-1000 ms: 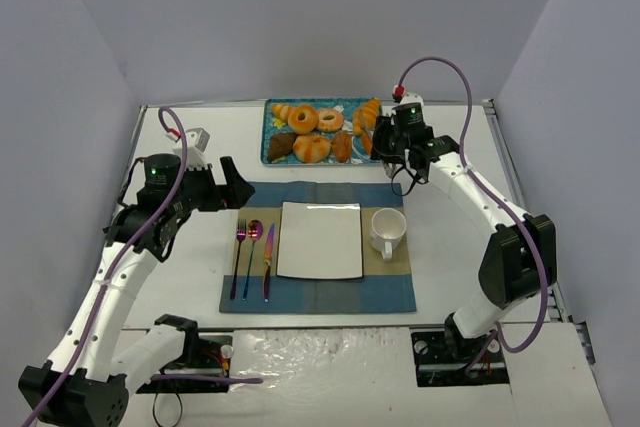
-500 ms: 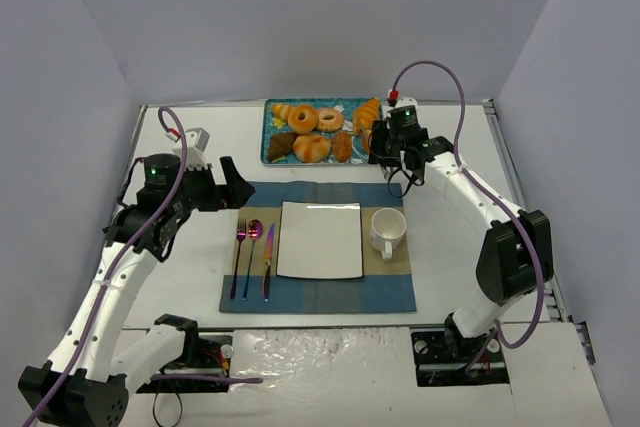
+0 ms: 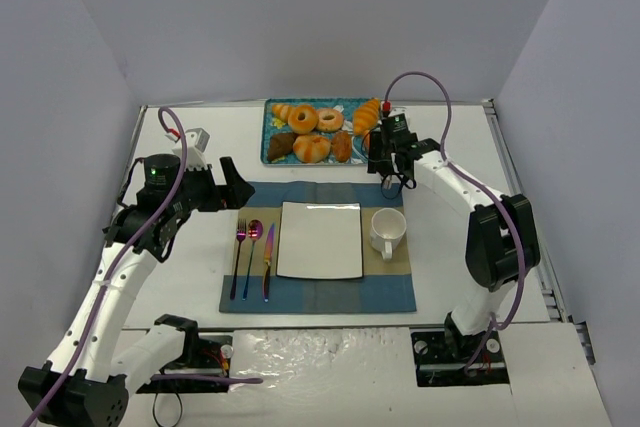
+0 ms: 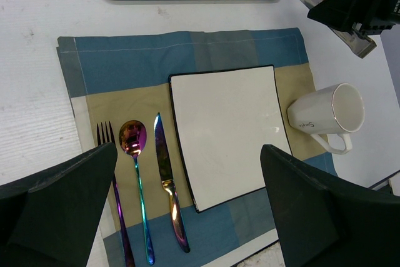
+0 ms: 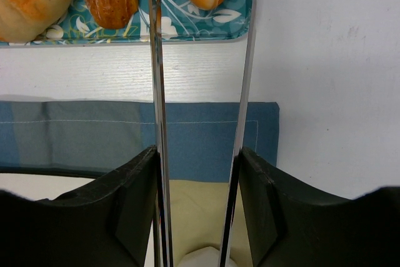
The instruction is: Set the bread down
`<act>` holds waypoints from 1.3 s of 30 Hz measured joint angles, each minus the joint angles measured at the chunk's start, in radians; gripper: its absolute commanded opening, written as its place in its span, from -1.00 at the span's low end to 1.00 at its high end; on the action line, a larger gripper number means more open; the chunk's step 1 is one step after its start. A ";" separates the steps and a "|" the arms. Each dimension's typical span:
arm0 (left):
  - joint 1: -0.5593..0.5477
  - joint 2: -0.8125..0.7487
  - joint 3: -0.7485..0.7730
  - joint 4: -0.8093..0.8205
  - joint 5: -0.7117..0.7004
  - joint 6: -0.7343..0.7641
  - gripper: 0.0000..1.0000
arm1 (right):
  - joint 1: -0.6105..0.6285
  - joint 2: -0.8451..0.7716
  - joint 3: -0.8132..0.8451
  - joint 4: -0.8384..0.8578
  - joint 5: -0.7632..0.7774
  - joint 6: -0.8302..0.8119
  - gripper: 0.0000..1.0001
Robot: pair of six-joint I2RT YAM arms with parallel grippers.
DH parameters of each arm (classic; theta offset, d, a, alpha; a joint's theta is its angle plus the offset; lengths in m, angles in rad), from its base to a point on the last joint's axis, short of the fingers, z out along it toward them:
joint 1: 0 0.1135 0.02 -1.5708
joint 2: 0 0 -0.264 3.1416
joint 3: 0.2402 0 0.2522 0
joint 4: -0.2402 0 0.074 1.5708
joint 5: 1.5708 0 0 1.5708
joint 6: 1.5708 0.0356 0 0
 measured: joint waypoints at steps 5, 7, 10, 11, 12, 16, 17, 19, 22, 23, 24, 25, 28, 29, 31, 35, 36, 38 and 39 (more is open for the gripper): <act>0.000 0.000 0.000 -0.001 0.000 0.000 0.94 | 0.000 0.012 0.000 0.004 0.008 -0.003 -0.06; 0.000 0.000 0.000 -0.001 0.000 0.000 0.94 | 0.000 0.018 0.000 0.005 0.009 -0.005 -0.07; 0.000 0.000 0.000 -0.002 0.000 0.000 0.94 | 0.000 0.033 0.000 0.009 0.009 -0.009 -0.11; 0.000 0.000 0.000 -0.002 0.000 0.000 0.94 | 0.000 0.039 0.000 0.010 0.009 -0.010 -0.14; 0.000 0.000 0.000 -0.002 0.000 0.000 0.94 | 0.000 0.043 0.000 0.010 0.009 -0.011 -0.18; 0.000 0.000 0.000 -0.002 0.000 0.000 0.94 | 0.000 0.049 0.000 0.012 0.009 -0.014 -0.43; 0.000 0.000 0.000 -0.002 0.000 0.000 0.94 | 0.000 0.049 0.000 0.012 0.009 -0.015 -0.54; 0.000 0.000 0.000 -0.002 0.000 0.000 0.94 | 0.000 0.049 0.000 0.012 0.009 -0.015 -0.67; 0.000 0.000 0.000 -0.002 0.000 0.000 0.94 | 0.000 0.049 0.000 0.012 0.009 -0.015 -0.79; 0.000 0.000 0.000 -0.002 0.000 0.000 0.94 | 0.000 0.049 0.000 0.012 0.009 -0.015 -0.80; 0.000 0.000 0.000 -0.002 0.000 0.000 0.94 | 0.000 0.048 0.000 0.012 0.008 -0.015 -0.82; 0.000 0.000 0.000 -0.002 0.000 0.000 0.94 | 0.000 0.046 0.000 0.011 0.008 -0.015 -0.83; 0.000 0.000 0.000 -0.002 0.000 0.000 0.94 | 0.000 0.033 -0.002 0.011 0.006 -0.014 -0.85; 0.000 0.000 0.000 -0.002 0.000 0.000 0.94 | 0.000 0.022 -0.005 0.010 0.003 -0.014 -0.85; 0.000 0.000 0.000 -0.002 0.000 0.000 0.94 | 0.000 -0.010 -0.011 0.000 -0.004 -0.015 -0.85; 0.000 0.000 0.000 -0.002 0.000 0.000 0.94 | 0.000 -0.105 -0.012 -0.017 -0.028 -0.015 -0.85; 0.000 0.000 0.000 -0.002 0.000 0.000 0.94 | 0.000 -0.130 -0.012 -0.019 -0.036 -0.014 -0.85; 0.000 0.000 0.000 -0.002 0.000 0.000 0.94 | 0.001 -0.175 -0.013 -0.023 -0.059 -0.014 -0.85; 0.000 0.000 0.000 -0.002 0.000 0.000 0.94 | 0.002 -0.196 -0.013 -0.027 -0.074 -0.014 -0.85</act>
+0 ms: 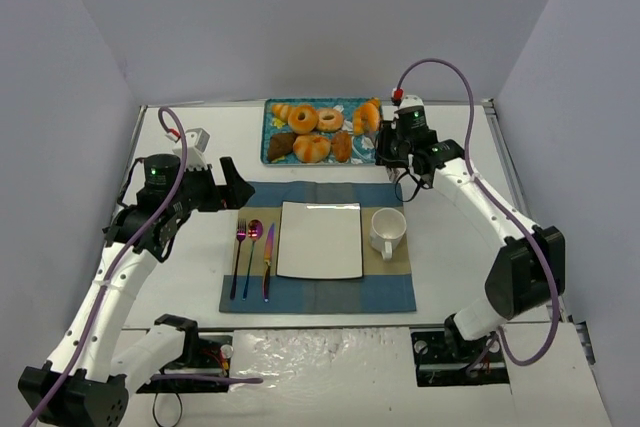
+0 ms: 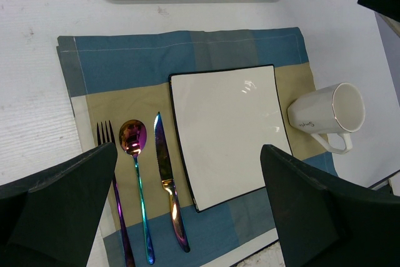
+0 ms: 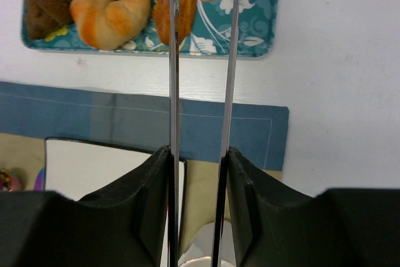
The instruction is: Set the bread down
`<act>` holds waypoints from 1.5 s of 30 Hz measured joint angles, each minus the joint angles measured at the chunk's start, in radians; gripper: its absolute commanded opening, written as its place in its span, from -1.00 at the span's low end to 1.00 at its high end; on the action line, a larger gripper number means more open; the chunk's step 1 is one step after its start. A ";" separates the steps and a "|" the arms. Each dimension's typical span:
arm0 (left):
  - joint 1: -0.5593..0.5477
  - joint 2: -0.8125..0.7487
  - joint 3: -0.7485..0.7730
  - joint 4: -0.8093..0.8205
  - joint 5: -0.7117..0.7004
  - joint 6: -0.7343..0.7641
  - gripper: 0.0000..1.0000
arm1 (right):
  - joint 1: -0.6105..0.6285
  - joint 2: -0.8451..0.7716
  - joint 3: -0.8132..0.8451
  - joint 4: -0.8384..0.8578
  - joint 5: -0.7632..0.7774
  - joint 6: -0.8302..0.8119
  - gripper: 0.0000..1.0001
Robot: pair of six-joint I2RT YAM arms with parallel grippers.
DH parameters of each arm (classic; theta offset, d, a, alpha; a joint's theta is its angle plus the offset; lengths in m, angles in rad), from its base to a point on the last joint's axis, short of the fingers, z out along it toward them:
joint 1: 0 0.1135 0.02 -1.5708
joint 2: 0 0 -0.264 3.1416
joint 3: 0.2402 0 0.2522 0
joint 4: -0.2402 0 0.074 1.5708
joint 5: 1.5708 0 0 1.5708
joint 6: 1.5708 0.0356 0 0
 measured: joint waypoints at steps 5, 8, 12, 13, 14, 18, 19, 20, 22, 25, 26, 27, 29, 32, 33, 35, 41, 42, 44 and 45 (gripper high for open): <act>0.000 0.000 0.000 0.000 0.000 0.000 0.94 | 0.024 -0.093 -0.013 -0.017 -0.081 0.001 -0.85; 0.000 0.000 -0.001 0.000 0.000 0.000 0.94 | 0.063 -0.142 -0.039 -0.030 -0.129 0.006 -0.85; 0.000 0.000 -0.002 0.000 0.000 0.000 0.94 | 0.129 -0.191 -0.081 -0.048 -0.174 0.019 -0.85; 0.000 0.000 -0.003 0.000 0.000 0.000 0.94 | 0.147 -0.199 -0.091 -0.051 -0.182 0.022 -0.85; 0.000 0.000 -0.003 0.000 0.000 0.000 0.94 | 0.168 -0.207 -0.101 -0.053 -0.188 0.025 -0.85; 0.000 0.000 -0.008 0.000 0.000 0.000 0.94 | 0.259 -0.244 -0.151 -0.064 -0.199 0.046 -0.85; 0.000 0.000 -0.009 0.000 0.000 0.000 0.94 | 0.285 -0.252 -0.163 -0.068 -0.199 0.051 -0.85; 0.000 0.000 -0.010 0.000 0.000 0.000 0.94 | 0.309 -0.259 -0.169 -0.073 -0.199 0.054 -0.85; 0.000 0.000 -0.011 0.000 0.000 0.000 0.94 | 0.352 -0.271 -0.186 -0.078 -0.197 0.061 -0.85; 0.000 0.000 -0.011 0.000 0.000 0.000 0.94 | 0.404 -0.284 -0.218 -0.086 -0.192 0.072 -0.85; 0.000 0.000 -0.011 0.000 0.000 0.000 0.94 | 0.415 -0.286 -0.228 -0.090 -0.184 0.076 -0.85; 0.000 0.000 -0.011 0.000 0.000 0.000 0.94 | 0.426 -0.287 -0.238 -0.095 -0.176 0.079 -0.85; 0.000 0.000 -0.011 0.000 0.000 0.000 0.94 | 0.446 -0.290 -0.260 -0.098 -0.157 0.091 -0.85; 0.000 0.000 -0.011 0.000 0.000 0.000 0.94 | 0.468 -0.306 -0.302 -0.104 -0.130 0.112 -0.85; 0.000 0.000 -0.011 0.000 0.000 0.000 0.94 | 0.474 -0.313 -0.316 -0.106 -0.122 0.118 -0.85; 0.000 0.000 -0.011 0.000 0.000 0.000 0.94 | 0.484 -0.328 -0.344 -0.108 -0.107 0.131 -0.86; 0.000 0.000 -0.011 0.000 0.000 0.000 0.94 | 0.507 -0.349 -0.396 -0.112 -0.078 0.160 -0.86; 0.000 0.000 -0.011 0.000 0.000 0.000 0.94 | 0.511 -0.351 -0.403 -0.111 -0.076 0.164 -0.86; 0.000 0.000 -0.011 0.000 0.000 0.000 0.94 | 0.519 -0.356 -0.418 -0.112 -0.070 0.173 -0.86; 0.000 0.000 -0.011 0.000 0.000 0.000 0.94 | 0.524 -0.358 -0.424 -0.112 -0.068 0.177 -0.86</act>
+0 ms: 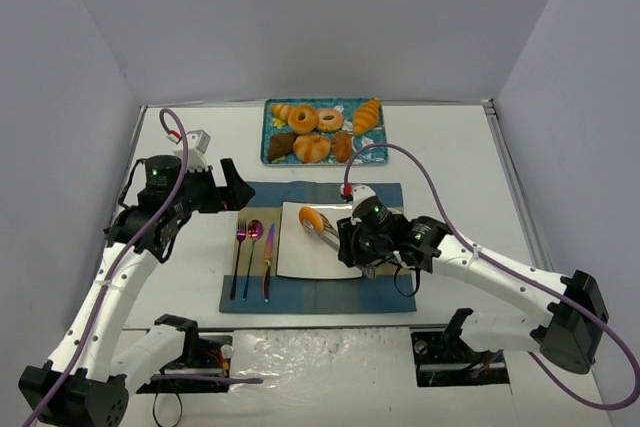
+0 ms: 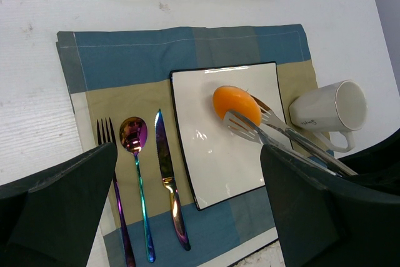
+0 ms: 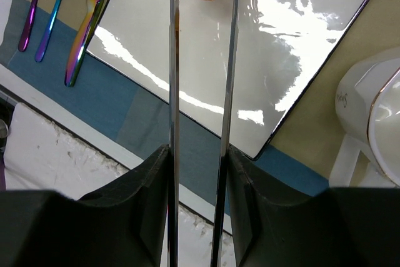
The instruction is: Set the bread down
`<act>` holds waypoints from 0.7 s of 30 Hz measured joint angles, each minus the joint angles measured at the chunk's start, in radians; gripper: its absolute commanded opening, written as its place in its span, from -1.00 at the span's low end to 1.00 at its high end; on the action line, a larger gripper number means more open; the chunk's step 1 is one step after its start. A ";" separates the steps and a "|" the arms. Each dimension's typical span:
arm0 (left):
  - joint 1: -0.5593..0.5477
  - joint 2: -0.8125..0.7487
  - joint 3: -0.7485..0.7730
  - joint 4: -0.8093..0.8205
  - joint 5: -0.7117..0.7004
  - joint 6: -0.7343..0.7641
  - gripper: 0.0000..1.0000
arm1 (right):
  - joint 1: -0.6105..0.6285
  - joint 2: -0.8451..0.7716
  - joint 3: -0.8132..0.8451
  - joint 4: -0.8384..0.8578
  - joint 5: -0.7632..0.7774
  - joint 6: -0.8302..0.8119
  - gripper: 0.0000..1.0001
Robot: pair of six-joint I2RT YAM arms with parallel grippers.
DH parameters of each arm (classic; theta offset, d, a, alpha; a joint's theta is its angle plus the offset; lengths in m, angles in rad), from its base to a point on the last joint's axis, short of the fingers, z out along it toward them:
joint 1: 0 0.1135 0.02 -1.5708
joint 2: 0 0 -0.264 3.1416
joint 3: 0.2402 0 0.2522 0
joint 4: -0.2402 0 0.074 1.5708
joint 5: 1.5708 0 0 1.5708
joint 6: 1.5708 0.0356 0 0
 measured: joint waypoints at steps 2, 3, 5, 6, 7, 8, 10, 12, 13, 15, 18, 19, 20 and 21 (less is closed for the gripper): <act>0.000 0.000 0.000 0.000 0.000 0.000 0.94 | 0.011 -0.002 -0.010 0.000 0.003 0.006 -0.84; 0.000 0.000 0.000 0.000 0.000 0.000 0.94 | 0.016 -0.002 -0.014 0.000 0.005 0.008 -0.82; 0.000 0.000 0.000 0.000 0.000 0.000 0.94 | 0.025 -0.002 -0.019 0.000 0.007 0.010 -0.79; 0.000 0.000 0.000 0.000 0.000 0.000 0.94 | 0.030 -0.002 -0.021 0.000 0.010 0.012 -0.78; 0.000 0.000 0.000 0.000 0.000 0.000 0.94 | 0.033 -0.002 -0.022 0.000 0.012 0.013 -0.74; 0.000 0.000 0.000 0.000 0.000 0.000 0.94 | 0.037 -0.002 -0.022 0.000 0.015 0.014 -0.70; 0.000 0.000 0.000 0.000 0.000 0.000 0.94 | 0.044 -0.001 -0.022 0.000 0.018 0.017 -0.64; 0.000 0.000 0.000 0.000 0.000 0.000 0.94 | 0.048 0.000 -0.022 0.000 0.020 0.017 -0.54; 0.000 0.000 0.000 0.000 0.000 0.000 0.94 | 0.050 0.001 -0.022 0.000 0.020 0.017 -0.50; 0.000 0.000 0.000 0.000 0.000 0.000 0.94 | 0.051 0.002 -0.022 0.000 0.021 0.018 -0.43; 0.000 0.000 0.000 0.000 0.000 0.000 0.94 | 0.051 0.002 -0.022 0.000 0.022 0.023 -0.35; 0.000 0.000 0.000 0.000 0.000 0.000 0.94 | 0.051 0.002 -0.022 0.000 0.023 0.024 -0.33; 0.000 0.000 0.000 0.000 0.000 0.000 0.94 | 0.051 0.002 -0.022 0.000 0.023 0.026 -0.32; 0.000 0.000 0.000 0.000 0.000 0.000 0.94 | 0.052 0.002 -0.022 0.000 0.023 0.028 -0.30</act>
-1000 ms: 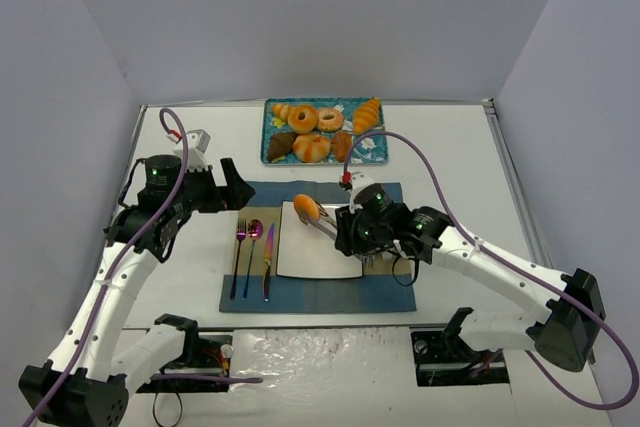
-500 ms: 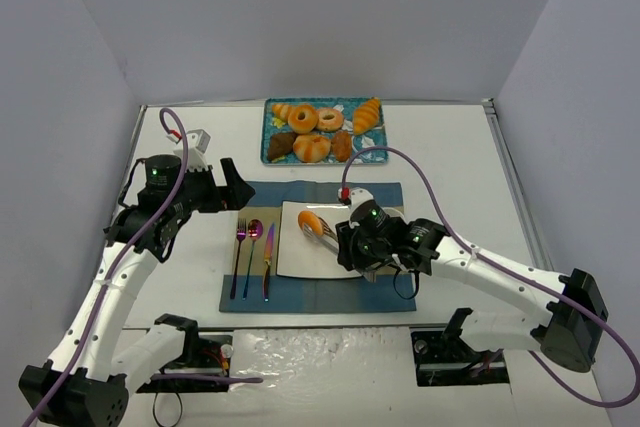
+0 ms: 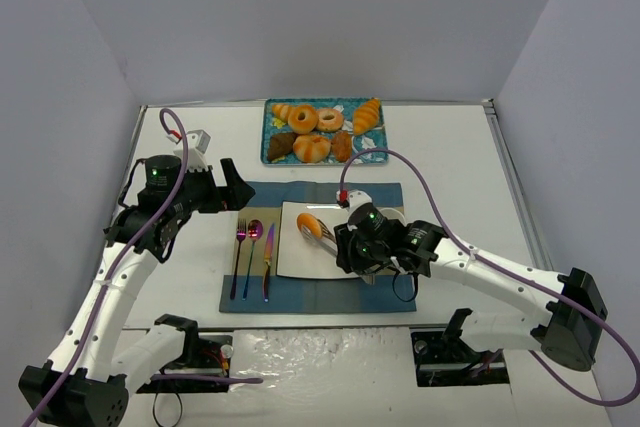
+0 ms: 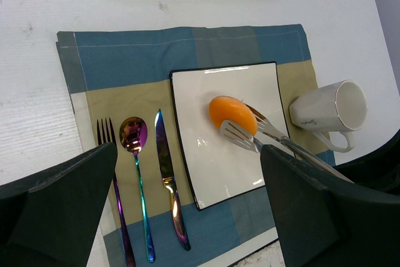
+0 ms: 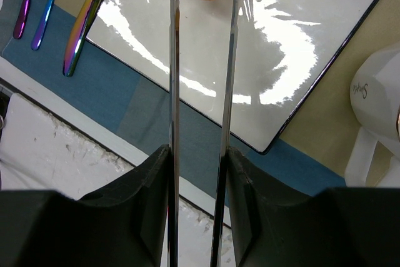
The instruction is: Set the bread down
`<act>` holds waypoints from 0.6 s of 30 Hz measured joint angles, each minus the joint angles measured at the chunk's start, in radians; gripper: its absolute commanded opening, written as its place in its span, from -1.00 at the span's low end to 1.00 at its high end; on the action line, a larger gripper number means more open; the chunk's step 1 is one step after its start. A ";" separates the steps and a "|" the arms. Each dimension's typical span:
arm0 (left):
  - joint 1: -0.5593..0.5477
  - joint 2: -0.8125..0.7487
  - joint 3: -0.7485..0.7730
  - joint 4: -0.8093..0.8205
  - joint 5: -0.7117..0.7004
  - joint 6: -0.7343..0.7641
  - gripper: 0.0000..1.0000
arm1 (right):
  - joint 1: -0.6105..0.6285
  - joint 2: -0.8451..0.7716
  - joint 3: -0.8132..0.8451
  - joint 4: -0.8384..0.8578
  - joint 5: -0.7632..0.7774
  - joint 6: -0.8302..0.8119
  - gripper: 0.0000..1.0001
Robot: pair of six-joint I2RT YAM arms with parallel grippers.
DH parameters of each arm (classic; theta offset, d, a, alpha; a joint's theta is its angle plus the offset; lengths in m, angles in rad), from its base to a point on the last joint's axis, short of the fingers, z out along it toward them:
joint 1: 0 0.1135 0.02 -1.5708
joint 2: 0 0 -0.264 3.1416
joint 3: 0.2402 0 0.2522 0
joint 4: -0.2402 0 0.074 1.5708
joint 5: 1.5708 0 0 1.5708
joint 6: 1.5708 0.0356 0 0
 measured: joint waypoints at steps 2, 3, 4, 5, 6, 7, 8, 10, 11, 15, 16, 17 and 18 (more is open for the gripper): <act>0.000 0.000 0.000 0.000 0.000 0.000 0.94 | 0.003 0.001 0.000 0.000 0.000 0.002 -0.28; 0.000 0.000 0.000 0.000 0.000 0.000 0.94 | 0.005 0.002 0.000 0.000 0.001 0.003 -0.27; 0.000 0.000 0.000 0.000 0.000 0.000 0.94 | 0.006 0.003 0.000 0.000 0.001 0.003 -0.25; 0.000 0.000 0.000 0.000 0.000 0.000 0.94 | 0.007 0.005 0.000 0.000 0.001 0.004 -0.23; 0.000 0.000 0.000 0.000 0.000 0.000 0.94 | 0.009 0.007 0.000 0.000 0.001 0.004 -0.22; 0.000 0.000 0.000 0.000 0.000 0.000 0.94 | 0.010 0.010 0.000 0.000 0.001 0.004 -0.20; 0.000 0.000 0.000 0.000 0.000 0.000 0.94 | 0.012 0.012 0.000 0.000 0.001 0.004 -0.19; 0.000 0.000 0.000 0.000 0.000 0.000 0.94 | 0.012 0.016 0.000 0.000 0.001 0.004 -0.15; 0.000 0.000 0.000 0.000 0.000 0.000 0.94 | 0.012 0.018 0.000 0.000 0.001 0.004 -0.12; 0.000 0.000 0.000 0.000 0.000 0.000 0.94 | 0.013 0.024 0.000 0.000 0.001 0.005 -0.06; 0.000 0.000 0.000 0.000 0.000 0.000 0.94 | 0.014 0.024 0.000 0.000 0.001 0.005 -0.06; 0.000 0.000 0.000 0.000 0.000 0.000 0.94 | 0.016 0.024 0.000 0.000 0.001 0.005 -0.06; 0.000 0.000 0.000 0.000 0.000 0.000 0.94 | 0.017 0.024 0.000 0.000 0.001 0.006 -0.06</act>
